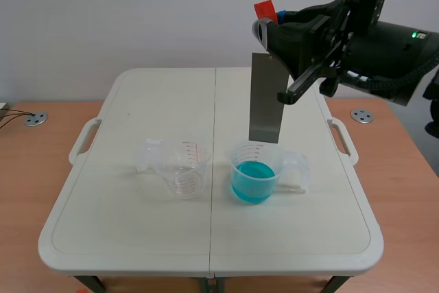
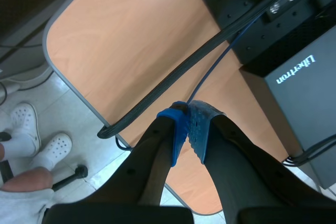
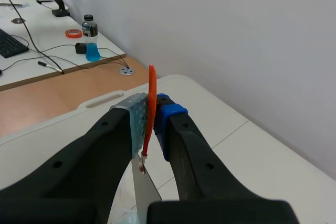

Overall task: Hold the metal plate by the orange handle, dip it into the blue solution, take it out and point at it, then put the plate back in the beaker on the left.
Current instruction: 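Lower the plate into the blue solution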

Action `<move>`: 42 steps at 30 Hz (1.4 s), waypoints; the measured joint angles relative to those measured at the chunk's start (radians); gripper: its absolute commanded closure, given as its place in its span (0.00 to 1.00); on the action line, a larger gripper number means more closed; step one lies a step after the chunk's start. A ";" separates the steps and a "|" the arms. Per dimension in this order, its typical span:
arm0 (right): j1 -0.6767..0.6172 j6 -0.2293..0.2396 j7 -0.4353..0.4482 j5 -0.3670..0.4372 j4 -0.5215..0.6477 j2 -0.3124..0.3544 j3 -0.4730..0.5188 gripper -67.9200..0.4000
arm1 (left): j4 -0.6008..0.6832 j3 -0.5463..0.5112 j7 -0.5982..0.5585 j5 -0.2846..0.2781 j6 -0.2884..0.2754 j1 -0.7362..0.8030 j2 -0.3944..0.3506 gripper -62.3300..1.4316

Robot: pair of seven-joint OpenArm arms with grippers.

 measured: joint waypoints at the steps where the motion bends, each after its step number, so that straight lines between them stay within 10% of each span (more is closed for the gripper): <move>1: 0.000 0.002 0.000 0.000 -0.006 -0.002 0.000 0.98 | -0.019 0.005 0.000 0.000 0.000 -0.014 0.000 0.95; 42: 0.009 0.039 0.174 -0.114 -0.274 -0.055 -0.080 0.98 | -0.121 0.056 0.007 -0.003 0.000 -0.079 0.000 0.95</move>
